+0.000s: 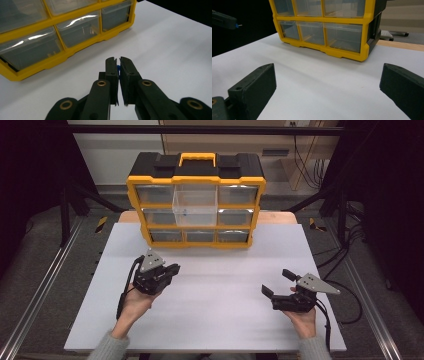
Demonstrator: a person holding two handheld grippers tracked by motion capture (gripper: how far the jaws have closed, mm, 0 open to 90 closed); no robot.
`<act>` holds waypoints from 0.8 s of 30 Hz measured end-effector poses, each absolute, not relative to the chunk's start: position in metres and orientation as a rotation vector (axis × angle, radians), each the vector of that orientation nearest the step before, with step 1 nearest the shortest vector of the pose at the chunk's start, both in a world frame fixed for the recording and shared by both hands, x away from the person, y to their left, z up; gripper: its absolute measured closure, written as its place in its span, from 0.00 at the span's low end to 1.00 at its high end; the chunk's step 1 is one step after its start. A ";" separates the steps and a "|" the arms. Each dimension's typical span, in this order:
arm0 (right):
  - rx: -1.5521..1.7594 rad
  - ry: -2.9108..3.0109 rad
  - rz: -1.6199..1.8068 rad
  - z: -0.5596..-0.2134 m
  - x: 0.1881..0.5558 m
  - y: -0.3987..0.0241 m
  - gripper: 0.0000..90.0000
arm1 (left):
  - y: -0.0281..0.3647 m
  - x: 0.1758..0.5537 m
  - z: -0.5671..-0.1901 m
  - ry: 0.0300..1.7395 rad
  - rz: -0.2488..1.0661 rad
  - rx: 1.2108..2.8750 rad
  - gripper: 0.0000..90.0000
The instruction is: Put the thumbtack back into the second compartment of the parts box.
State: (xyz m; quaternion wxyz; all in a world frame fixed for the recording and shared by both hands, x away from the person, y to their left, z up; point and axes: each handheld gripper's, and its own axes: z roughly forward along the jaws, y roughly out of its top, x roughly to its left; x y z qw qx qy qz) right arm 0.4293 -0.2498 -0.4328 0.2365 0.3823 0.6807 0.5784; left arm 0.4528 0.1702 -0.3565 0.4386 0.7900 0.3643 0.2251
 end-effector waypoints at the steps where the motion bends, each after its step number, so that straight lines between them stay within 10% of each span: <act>1: 1.050 1.867 1.586 -0.433 0.429 -0.250 0.01 | 0.170 0.453 -0.354 0.905 0.557 1.967 0.93; 24: 1.052 1.867 1.588 -0.433 0.429 -0.250 0.01 | 0.158 0.456 -0.309 0.822 0.602 1.962 0.93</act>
